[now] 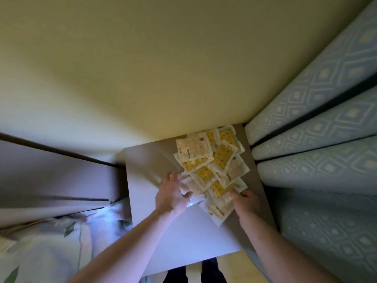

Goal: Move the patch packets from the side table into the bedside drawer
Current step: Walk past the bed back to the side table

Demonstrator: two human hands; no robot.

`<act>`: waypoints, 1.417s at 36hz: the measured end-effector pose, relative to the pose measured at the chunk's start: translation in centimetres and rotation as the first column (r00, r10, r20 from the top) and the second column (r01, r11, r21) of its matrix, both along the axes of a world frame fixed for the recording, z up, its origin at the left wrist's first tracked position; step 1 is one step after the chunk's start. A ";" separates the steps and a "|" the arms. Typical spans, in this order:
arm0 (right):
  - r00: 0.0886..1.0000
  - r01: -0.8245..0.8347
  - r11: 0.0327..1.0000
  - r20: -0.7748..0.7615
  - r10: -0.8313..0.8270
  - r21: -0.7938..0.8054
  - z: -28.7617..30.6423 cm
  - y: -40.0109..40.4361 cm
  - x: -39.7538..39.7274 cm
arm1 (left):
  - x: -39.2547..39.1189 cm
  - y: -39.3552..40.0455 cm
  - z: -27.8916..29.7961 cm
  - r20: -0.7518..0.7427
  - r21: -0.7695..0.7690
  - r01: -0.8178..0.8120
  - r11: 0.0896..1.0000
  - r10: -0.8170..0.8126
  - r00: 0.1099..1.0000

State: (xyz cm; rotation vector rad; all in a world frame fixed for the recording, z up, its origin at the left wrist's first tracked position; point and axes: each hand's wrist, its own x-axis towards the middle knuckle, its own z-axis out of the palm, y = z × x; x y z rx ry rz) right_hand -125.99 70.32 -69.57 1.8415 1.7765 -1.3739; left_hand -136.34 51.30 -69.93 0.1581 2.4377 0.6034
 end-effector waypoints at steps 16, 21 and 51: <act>0.946 0.217 0.971 -0.223 -0.234 -0.099 2.8 0.4 6.7 | 2.2 -3.5 -0.3 0.239 -0.021 -0.183 0.983 0.182 0.954; 0.978 -0.016 1.000 -0.209 0.019 0.012 2.9 -0.2 7.2 | 4.2 -6.4 0.8 0.189 -0.030 -0.159 0.987 0.161 0.969; 0.887 -0.239 0.959 -0.437 0.152 -0.151 7.1 0.2 1.9 | 5.0 -9.7 3.3 -0.037 0.137 -0.253 0.958 0.260 0.965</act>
